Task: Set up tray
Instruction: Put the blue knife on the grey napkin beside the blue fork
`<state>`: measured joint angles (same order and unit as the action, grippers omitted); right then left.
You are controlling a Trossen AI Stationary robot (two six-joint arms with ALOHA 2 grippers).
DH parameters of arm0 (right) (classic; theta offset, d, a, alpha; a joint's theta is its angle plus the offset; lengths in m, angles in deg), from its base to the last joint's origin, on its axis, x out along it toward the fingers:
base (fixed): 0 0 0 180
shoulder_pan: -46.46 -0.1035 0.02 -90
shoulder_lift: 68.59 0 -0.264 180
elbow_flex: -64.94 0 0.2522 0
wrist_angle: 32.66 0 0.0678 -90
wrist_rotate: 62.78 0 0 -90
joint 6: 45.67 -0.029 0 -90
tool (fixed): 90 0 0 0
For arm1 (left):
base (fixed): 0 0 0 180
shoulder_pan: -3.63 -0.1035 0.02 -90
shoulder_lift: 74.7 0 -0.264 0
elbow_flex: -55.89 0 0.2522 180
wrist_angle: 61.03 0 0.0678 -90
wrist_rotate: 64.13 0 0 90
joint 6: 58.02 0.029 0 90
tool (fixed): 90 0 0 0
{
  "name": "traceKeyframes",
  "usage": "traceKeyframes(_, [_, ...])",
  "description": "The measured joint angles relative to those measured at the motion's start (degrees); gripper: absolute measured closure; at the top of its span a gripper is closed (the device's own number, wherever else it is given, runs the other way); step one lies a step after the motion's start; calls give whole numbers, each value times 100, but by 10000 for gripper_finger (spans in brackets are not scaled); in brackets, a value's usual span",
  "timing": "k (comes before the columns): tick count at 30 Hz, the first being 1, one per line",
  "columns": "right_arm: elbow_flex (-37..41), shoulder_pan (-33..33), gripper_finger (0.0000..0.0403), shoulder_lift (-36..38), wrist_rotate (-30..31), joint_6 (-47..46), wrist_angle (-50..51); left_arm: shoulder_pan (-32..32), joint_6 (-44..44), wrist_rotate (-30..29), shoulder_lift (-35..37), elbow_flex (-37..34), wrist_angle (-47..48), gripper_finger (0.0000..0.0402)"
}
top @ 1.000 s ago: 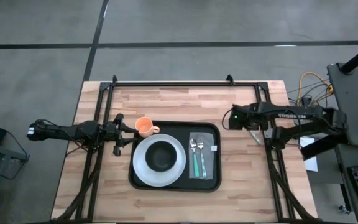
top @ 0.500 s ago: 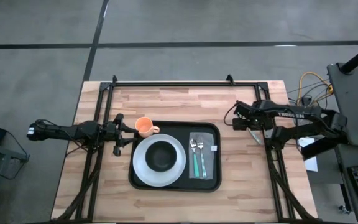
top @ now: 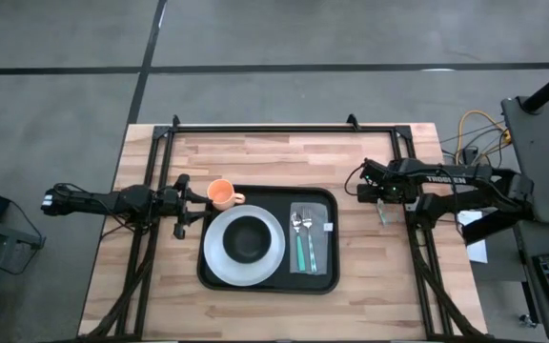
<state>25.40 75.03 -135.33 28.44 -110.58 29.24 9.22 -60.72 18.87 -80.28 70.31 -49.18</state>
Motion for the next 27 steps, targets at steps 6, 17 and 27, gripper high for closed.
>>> traceKeyframes(6, [-17,-7,272,-2,-33,-4,-46,0,2,0,0,1,-2,256])
traceKeyframes(17, [-2,-20,384,-9,-156,-37,-389,2,2,0,0,-1,0,256])
traceKeyframes(27, [-419,-480,389,-22,-455,-567,-441,1,1,0,0,-1,-1,256])
